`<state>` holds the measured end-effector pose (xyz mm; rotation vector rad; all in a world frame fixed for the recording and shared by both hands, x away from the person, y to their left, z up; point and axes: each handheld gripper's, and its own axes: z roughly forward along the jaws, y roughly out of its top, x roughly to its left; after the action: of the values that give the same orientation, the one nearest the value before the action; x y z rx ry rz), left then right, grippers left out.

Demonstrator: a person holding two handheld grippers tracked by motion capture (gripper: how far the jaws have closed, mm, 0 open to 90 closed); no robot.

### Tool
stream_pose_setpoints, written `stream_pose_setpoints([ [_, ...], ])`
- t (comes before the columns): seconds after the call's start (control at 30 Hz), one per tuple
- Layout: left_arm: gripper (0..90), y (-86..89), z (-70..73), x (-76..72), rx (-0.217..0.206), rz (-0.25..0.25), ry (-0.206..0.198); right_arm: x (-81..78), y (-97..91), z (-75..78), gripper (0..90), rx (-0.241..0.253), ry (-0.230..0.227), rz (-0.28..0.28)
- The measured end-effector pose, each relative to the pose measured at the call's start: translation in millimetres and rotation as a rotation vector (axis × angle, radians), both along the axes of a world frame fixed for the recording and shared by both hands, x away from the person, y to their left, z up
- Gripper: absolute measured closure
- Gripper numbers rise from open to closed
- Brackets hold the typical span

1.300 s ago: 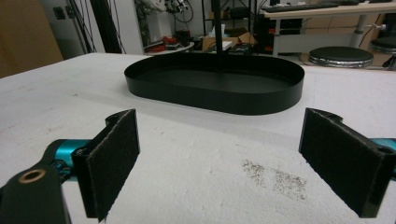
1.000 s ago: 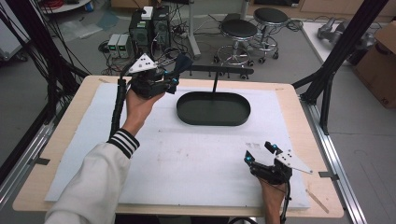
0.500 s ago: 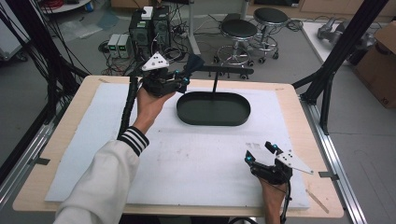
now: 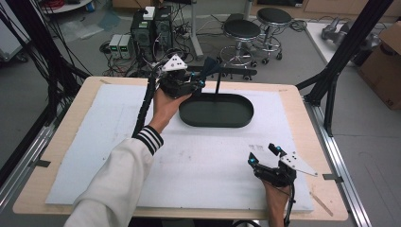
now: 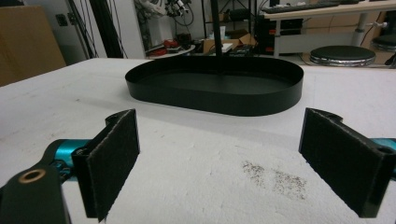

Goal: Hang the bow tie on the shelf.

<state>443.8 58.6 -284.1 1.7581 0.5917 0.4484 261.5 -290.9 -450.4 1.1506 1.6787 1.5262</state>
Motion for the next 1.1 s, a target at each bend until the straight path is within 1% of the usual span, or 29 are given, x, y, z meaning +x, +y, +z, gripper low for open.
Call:
stream_pose_setpoints([
  [0.1,74.9,-2.5,-1.6,3.0,-0.009,-0.005,0.007,-0.1,-0.2,0.0,11.4,0.001,0.004,0.001],
  [0.23,74.9,-3.7,-1.3,4.4,0.0,-0.004,-0.003,0.1,-0.5,0.0,11.3,-0.001,0.002,0.0],
  [0.33,74.9,-2.0,-0.2,3.8,0.004,-0.002,-0.004,0.2,-0.6,0.0,11.3,0.003,0.005,0.0],
  [0.4,74.9,0.1,1.4,2.8,0.013,0.001,-0.01,0.2,-0.6,-0.1,11.3,0.003,0.005,0.0],
  [0.5,74.9,2.5,4.0,1.0,0.006,0.006,-0.013,0.1,-0.3,-0.1,11.3,0.001,0.005,0.0],
  [0.57,74.9,3.9,6.2,-0.4,0.01,0.011,-0.023,-0.2,0.0,0.0,11.3,0.002,0.005,0.0],
  [0.63,74.9,5.2,6.9,-0.3,-0.001,0.007,-0.013,0.0,-0.1,0.0,11.3,0.0,0.002,-0.001],
  [0.7,74.9,5.2,5.9,0.8,0.003,0.015,-0.011,0.0,-0.3,-0.1,11.3,0.0,0.001,0.0],
  [0.77,74.9,4.7,3.7,3.2,-0.007,0.016,-0.001,0.0,-0.6,-0.1,11.3,0.004,0.003,-0.001],
  [0.83,75.0,3.6,1.3,6.6,-0.004,0.014,0.008,0.0,-0.7,-0.1,11.3,0.008,0.004,0.0],
  [0.9,74.9,2.0,-0.7,10.2,0.001,0.02,0.007,0.0,-0.9,0.0,11.3,0.007,0.008,0.0],
  [0.97,74.9,1.9,-3.0,14.6,-0.019,0.027,0.02,0.1,-1.3,0.0,11.3,0.012,0.009,-0.001],
  [1.1,74.9,3.4,-6.0,20.9,-0.018,0.043,0.024,0.3,-1.4,-0.1,11.3,0.014,0.01,0.0],
])
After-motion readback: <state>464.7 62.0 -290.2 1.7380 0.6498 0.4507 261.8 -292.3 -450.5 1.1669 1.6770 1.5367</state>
